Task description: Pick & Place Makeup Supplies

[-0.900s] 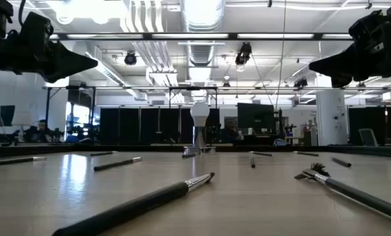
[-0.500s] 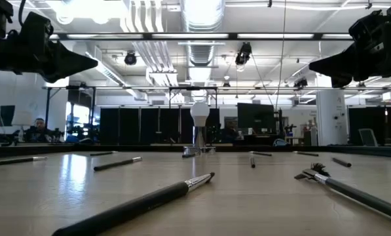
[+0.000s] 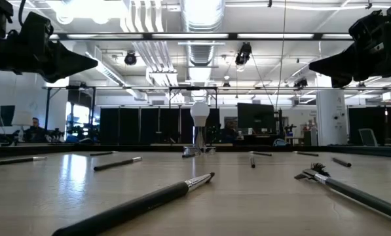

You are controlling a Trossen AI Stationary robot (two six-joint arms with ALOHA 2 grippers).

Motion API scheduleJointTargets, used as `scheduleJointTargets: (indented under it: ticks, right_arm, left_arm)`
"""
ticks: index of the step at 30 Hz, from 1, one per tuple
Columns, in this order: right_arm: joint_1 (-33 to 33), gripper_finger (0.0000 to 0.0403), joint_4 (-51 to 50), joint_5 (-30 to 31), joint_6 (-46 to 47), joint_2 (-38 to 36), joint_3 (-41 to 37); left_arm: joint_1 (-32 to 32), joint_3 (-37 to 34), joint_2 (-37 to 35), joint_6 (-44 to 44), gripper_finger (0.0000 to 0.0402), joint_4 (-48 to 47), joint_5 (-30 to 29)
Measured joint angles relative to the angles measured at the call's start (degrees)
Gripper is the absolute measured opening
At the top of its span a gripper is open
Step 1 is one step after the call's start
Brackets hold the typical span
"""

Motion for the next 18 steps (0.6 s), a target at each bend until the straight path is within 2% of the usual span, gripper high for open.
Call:
scheduleJointTargets:
  ticks: [18]
  right_arm:
    - [0.01, 0.0008, 0.30, 0.00, -0.37, -0.01, -0.01]
  left_arm:
    - [0.00, 0.00, 0.01, 0.00, 0.0000, 0.00, 0.00]
